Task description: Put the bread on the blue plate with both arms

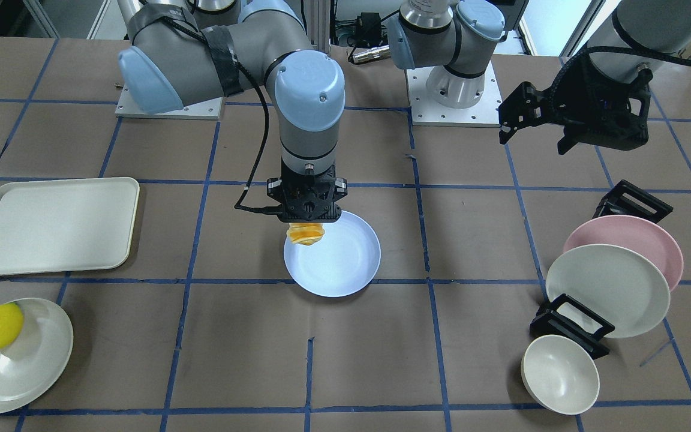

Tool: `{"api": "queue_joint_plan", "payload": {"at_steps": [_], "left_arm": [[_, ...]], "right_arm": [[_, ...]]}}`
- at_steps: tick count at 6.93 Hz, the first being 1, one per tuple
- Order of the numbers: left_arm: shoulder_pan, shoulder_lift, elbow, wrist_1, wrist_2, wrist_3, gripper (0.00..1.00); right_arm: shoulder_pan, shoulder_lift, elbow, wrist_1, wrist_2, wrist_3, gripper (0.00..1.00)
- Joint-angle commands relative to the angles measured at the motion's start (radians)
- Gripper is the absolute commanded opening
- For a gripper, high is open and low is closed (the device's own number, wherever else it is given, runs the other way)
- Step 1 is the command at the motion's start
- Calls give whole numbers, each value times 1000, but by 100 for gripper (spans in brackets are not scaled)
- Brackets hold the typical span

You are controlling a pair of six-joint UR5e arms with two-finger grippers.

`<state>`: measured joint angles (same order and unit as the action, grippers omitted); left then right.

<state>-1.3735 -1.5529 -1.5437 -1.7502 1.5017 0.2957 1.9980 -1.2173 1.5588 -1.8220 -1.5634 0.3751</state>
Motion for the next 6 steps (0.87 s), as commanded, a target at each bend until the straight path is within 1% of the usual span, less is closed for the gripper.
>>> {"api": "queue_joint_plan", "payload": {"at_steps": [1,2,3,4,5,6], "left_arm": [[-16,11,-24,12,-8,-35,100],[-15,16,-38,11,0,-44,100],[-15,13,-48,9,2,-143,100],[-25,10,-68,14,-3,-300,100],[-39,7,-72,26,-2,-306,100],[-44,-1,-72,41,-3,-303,100]], "right_arm": [[10,68,-12,-75,23,-44,8],[13,82,-14,-98,22,-45,8],[16,99,-14,-129,23,-50,8],[19,123,-14,-166,28,-50,8],[30,131,-14,-169,26,-65,8],[31,137,-14,-169,28,-73,20]]}}
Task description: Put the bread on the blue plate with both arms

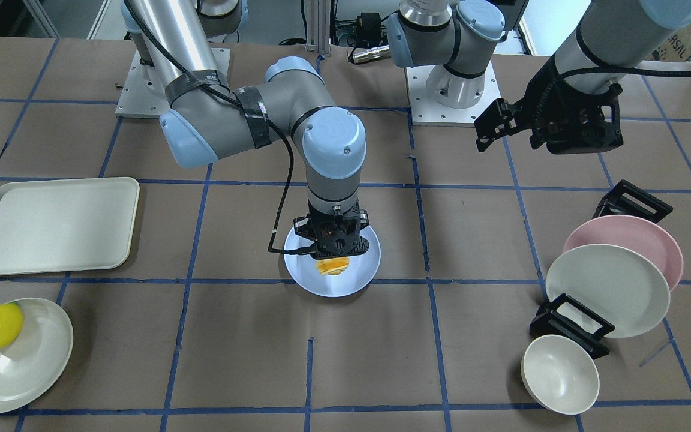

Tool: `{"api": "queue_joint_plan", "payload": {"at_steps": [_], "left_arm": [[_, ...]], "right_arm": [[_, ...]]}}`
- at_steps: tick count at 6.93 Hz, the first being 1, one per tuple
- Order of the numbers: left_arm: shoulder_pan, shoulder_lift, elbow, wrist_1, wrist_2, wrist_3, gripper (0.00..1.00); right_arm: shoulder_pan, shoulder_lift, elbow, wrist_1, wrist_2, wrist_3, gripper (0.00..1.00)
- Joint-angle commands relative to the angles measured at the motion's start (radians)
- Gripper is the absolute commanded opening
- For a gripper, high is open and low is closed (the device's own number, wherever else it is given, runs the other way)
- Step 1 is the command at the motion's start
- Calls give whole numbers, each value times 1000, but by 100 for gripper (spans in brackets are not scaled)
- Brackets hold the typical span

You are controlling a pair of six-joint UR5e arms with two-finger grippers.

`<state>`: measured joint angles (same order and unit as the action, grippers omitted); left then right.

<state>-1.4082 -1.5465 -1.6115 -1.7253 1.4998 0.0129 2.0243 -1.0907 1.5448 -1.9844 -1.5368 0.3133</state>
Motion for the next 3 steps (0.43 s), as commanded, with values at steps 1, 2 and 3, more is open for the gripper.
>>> {"api": "queue_joint_plan", "payload": {"at_steps": [1,2,3], "left_arm": [[-9,-7,-5,23,-1,-11,100],[-9,12,-2,21,0,14,100],[-9,37,1,21,2,63,100]], "right_arm": [[5,6,0,-14,0,-22,99],[5,3,6,-19,0,-23,100],[5,0,9,-19,1,-23,100]]}}
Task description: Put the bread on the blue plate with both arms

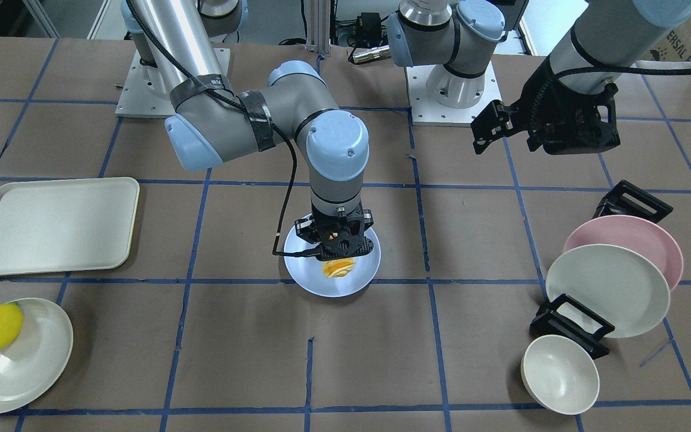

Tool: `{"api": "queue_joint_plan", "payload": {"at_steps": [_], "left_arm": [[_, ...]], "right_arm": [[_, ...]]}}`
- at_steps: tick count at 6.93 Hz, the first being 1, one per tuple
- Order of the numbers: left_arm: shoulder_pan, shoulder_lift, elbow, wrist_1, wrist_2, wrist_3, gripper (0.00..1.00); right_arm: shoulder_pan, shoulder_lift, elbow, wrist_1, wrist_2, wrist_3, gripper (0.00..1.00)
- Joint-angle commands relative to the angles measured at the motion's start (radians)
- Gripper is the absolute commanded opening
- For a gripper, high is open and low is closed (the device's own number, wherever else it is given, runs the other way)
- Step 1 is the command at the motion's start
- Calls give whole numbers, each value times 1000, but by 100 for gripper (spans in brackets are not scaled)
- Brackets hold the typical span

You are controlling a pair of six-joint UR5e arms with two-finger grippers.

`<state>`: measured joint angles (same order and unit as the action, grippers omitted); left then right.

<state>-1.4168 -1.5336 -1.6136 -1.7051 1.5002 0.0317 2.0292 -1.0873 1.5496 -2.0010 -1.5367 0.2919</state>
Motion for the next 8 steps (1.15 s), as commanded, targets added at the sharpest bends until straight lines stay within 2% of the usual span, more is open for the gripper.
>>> {"api": "queue_joint_plan", "payload": {"at_steps": [1,3,5,6,7,8], "left_arm": [[-1,38,-11,-5,3,47,100],[7,-3,-18,2,-9,44,100],[1,-25,-52,102,-14,53,100],[-2,-4,-42,101,-2,53,100],[-4,21,-37,87,5,53,100],[-4,39,-54,90,3,27,100]], "right_arm": [[2,-3,4,-2,1,0,100],[-12,-19,-6,10,-2,-3,100],[-71,-122,-8,25,-17,-4,100],[-128,-179,-6,36,-17,-5,100],[-182,-237,-8,97,-39,-11,100],[-234,-282,-6,116,-83,-40,100]]}}
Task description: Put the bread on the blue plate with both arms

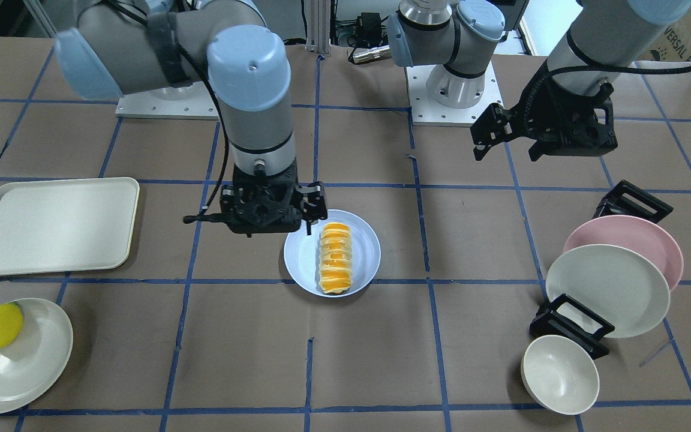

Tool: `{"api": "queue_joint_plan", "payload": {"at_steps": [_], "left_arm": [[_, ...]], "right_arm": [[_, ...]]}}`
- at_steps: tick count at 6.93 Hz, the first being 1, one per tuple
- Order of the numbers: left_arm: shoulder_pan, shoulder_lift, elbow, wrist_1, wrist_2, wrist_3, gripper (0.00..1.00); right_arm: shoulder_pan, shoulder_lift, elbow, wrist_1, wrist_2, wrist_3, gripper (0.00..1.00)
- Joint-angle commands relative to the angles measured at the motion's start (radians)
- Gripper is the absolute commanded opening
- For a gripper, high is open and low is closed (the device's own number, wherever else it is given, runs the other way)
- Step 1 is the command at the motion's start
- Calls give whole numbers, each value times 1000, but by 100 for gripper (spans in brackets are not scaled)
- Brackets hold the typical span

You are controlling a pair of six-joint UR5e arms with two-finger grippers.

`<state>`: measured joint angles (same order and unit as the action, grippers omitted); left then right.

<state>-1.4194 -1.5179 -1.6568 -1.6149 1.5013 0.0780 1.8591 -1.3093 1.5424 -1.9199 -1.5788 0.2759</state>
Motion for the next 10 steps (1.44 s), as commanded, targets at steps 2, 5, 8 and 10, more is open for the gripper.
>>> {"api": "queue_joint_plan", "payload": {"at_steps": [2,5,8,10], "left_arm": [[-47,5,-6,13,-6,-87,100],[-50,4,-6,13,-1,-83,100],[-46,2,-3,15,-1,-67,100],[-46,2,-3,15,-1,-66,100]], "right_arm": [[-173,-146,-31,163,-140,-112,100],[-277,-258,-28,160,-124,-372,100],[-313,-281,4,183,2,-377,100],[-328,-295,15,313,-21,-339,100]]}}
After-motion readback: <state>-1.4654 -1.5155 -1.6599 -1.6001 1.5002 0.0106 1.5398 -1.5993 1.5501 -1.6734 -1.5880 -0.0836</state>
